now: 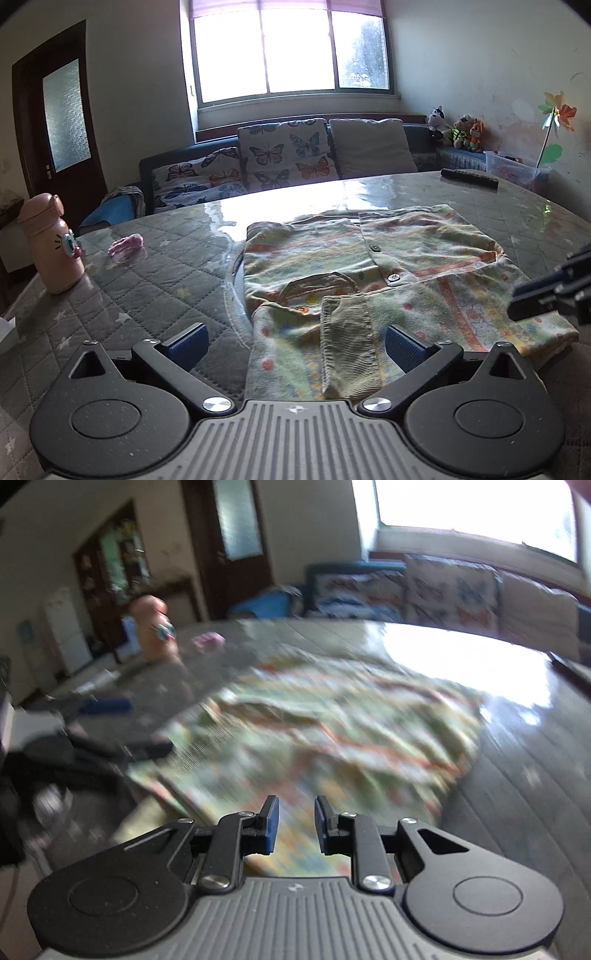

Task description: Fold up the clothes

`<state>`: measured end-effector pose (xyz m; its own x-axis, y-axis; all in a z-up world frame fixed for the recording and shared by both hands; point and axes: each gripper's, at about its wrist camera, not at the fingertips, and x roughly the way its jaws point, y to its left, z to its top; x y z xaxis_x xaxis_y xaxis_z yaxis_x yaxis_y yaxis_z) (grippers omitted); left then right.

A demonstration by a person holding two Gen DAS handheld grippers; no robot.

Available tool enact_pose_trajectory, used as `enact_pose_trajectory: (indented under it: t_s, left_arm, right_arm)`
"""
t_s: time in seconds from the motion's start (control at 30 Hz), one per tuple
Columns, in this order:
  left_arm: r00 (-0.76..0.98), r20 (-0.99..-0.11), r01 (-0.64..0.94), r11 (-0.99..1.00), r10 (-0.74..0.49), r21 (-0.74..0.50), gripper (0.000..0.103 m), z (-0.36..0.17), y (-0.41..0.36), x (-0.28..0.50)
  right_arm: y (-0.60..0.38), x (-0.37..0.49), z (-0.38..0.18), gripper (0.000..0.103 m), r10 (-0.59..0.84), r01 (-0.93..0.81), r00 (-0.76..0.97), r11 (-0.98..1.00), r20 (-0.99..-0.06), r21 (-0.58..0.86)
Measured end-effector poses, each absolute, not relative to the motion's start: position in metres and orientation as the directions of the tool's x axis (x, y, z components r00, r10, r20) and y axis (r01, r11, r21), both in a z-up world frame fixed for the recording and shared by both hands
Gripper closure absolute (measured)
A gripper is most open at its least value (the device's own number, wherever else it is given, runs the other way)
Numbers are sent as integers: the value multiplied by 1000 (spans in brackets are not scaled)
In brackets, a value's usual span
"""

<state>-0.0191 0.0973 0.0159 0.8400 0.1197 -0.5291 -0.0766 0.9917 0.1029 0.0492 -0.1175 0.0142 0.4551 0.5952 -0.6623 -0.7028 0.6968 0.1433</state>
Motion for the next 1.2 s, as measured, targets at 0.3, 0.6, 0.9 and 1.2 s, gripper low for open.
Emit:
enact_pose_trajectory:
  t_s: [0.3,0.6,0.9,1.2]
  left_arm:
    - [824,-547,-66,985,145,160,0,14,86,8]
    - [807,-561,-69,972,186,223,0,4,84,41]
    - [792,-583,-54,972,182,230,0,-8,86,52]
    - [796,-573,-41,961,197,274,0,-9,82,50]
  right_arm:
    - [-152,60,4,76,562,-650,497,746,-661,145]
    - [-130,102,0,73,559,-630,535,764,-633,142]
    - [-135,106,-7,70,535,-616,544,778,-646,126]
    - [-85,88,-3,66,624,-750,470,656,-625,91]
